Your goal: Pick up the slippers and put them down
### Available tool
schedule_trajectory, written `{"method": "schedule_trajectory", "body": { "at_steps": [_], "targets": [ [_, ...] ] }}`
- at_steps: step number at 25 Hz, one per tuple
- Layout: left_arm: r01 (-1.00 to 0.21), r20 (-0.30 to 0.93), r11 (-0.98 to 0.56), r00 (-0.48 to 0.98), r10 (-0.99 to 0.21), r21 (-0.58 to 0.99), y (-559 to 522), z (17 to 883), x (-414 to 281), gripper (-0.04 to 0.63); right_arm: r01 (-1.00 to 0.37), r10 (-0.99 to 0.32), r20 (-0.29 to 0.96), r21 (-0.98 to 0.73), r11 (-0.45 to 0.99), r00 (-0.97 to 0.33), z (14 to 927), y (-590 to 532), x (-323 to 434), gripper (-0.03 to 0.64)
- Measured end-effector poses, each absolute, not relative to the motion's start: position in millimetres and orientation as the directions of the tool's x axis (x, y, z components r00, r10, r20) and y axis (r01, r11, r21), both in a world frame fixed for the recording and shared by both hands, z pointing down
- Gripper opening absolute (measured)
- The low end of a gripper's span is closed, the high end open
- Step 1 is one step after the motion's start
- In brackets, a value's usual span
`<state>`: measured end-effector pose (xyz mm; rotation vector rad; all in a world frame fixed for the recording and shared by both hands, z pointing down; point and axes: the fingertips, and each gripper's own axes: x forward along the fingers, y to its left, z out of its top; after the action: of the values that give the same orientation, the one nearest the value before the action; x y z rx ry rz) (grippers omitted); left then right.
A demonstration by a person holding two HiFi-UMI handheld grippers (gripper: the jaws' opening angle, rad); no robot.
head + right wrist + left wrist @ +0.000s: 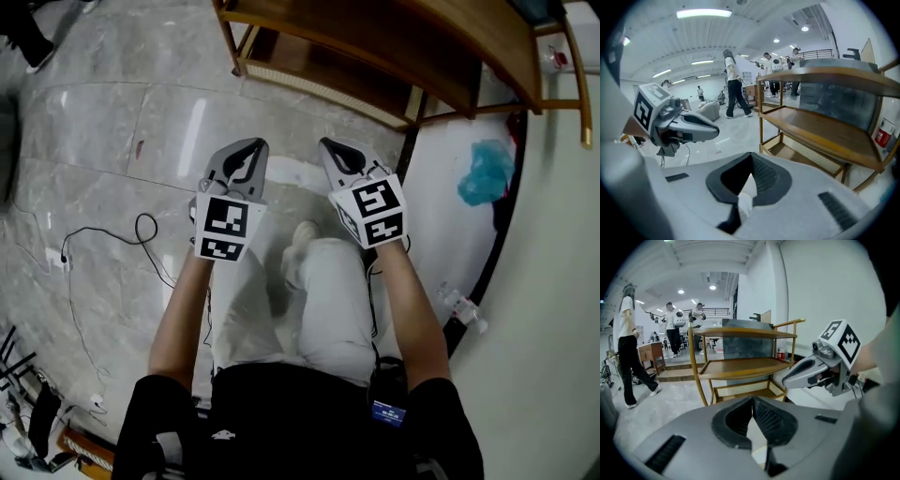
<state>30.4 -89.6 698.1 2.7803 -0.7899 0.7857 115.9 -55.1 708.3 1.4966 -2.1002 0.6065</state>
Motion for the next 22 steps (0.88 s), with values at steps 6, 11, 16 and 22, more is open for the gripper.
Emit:
{"method": "schedule_trajectory", "body": {
  "at_steps": [6, 11, 16, 22],
  "targets": [
    [-0.573, 0.507, -0.819, 0.716, -0.480, 0.034, -93, 578, 34, 0.006, -0.954, -0.769, 0.570, -0.106, 0.281, -0.290, 588, -45, 123, -0.003],
    [-0.608, 0.494, -0.793, 0.700, -0.516, 0.033, -96, 483, 28, 0.006, -0.967, -0.813, 0.530, -0.064, 0.245, -0.241, 487, -44, 130, -0.003],
    [-0.624, 0.481, -0.780, 0.696, -0.533, 0.038, -92, 402, 22, 0.006, -0.971, -0.826, 0.513, -0.071, 0.229, -0.233, 400, -41, 129, -0.003],
    [-0.640, 0.429, -0.768, 0.698, -0.574, 0.014, -96, 319, 12, 0.006, -0.973, -0.856, 0.466, -0.066, 0.221, -0.226, 317, -44, 124, -0.003]
  ]
}}
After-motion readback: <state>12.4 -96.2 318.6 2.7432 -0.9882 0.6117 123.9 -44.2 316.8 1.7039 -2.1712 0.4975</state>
